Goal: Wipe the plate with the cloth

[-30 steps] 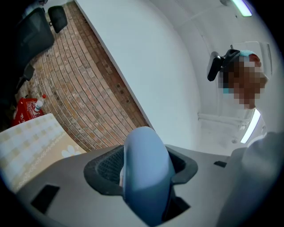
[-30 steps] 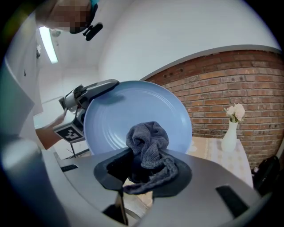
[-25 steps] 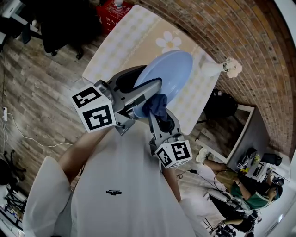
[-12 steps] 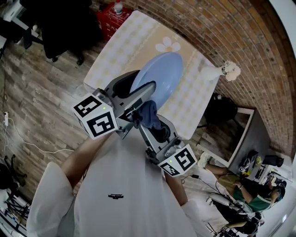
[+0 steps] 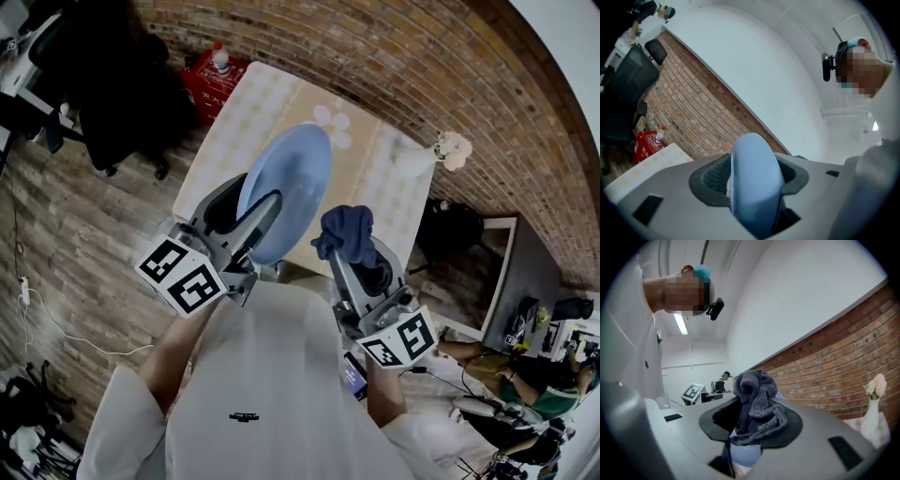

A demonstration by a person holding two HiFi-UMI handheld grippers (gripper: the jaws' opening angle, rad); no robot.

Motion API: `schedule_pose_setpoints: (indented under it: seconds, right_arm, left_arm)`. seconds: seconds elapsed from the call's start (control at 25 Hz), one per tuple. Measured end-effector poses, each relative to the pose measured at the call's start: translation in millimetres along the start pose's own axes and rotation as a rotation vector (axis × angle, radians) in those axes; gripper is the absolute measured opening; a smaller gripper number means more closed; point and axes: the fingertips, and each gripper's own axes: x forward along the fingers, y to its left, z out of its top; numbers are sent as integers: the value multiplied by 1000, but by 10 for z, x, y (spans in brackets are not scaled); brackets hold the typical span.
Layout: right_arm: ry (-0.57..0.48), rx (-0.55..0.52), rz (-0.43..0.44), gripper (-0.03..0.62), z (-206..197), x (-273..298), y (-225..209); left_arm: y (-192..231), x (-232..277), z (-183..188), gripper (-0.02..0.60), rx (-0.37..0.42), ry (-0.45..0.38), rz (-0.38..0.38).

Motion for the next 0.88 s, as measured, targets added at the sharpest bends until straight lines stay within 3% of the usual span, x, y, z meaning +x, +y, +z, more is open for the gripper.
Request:
schedule_pose_setpoints:
  seconds: [0.32,0.68,0.88]
  right_arm:
    - [-83,-65,-328,153,147,-370,-749]
    - [59,-59,-591,152,-525,-747,-1246]
    - [114,-4,-680,152,-788,-882,-1327]
  left_arm:
    - [102,-62,134,245,105,-7,36]
    - [247,-83,121,245,137,17,79]
    - [300,-77,38,245,163,40,101]
